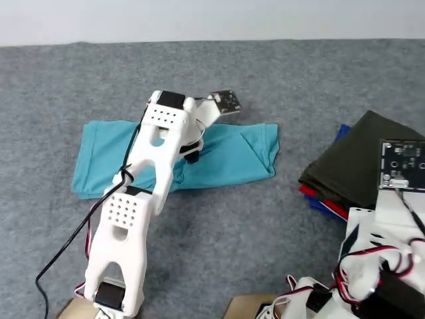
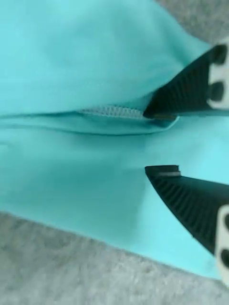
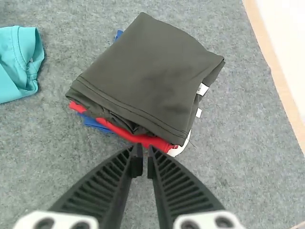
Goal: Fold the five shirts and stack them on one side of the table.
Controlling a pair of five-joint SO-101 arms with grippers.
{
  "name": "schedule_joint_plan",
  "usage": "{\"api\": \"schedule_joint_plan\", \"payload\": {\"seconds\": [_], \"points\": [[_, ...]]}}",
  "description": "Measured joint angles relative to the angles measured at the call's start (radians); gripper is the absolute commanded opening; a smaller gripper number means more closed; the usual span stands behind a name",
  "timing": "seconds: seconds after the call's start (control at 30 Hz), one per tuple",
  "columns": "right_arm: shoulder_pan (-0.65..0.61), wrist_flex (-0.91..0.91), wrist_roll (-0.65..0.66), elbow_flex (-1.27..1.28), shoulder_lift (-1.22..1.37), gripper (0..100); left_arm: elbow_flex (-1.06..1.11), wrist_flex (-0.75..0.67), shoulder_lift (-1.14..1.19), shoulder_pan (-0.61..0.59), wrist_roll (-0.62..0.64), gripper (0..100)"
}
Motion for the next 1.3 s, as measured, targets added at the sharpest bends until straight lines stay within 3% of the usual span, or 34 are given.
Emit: {"api": "schedule_joint_plan", "payload": {"seconds": [0.13, 0.3, 0.53, 0.7, 0.8, 0.97, 1.3], "points": [[0.0, 0.0, 0.0, 0.0, 0.0, 2.8, -0.19, 0.121, 0.002, 0.0, 0.0, 16], [0.0, 0.0, 0.0, 0.0, 0.0, 2.8, -0.298, 0.143, 0.002, 0.0, 0.0, 16], [0.0, 0.0, 0.0, 0.0, 0.0, 2.8, -0.144, 0.144, -0.034, 0.026, 0.034, 15], [0.0, 0.0, 0.0, 0.0, 0.0, 2.8, 0.035, 0.141, -0.063, 0.037, 0.037, 10], [0.0, 0.0, 0.0, 0.0, 0.0, 2.8, 0.115, 0.075, -0.063, 0.029, 0.041, 9], [0.0, 0.0, 0.0, 0.0, 0.0, 2.8, 0.121, 0.029, -0.037, 0.02, 0.043, 10], [0.0, 0.0, 0.0, 0.0, 0.0, 2.8, -0.095, 0.138, -0.035, 0.021, 0.037, 12]]}}
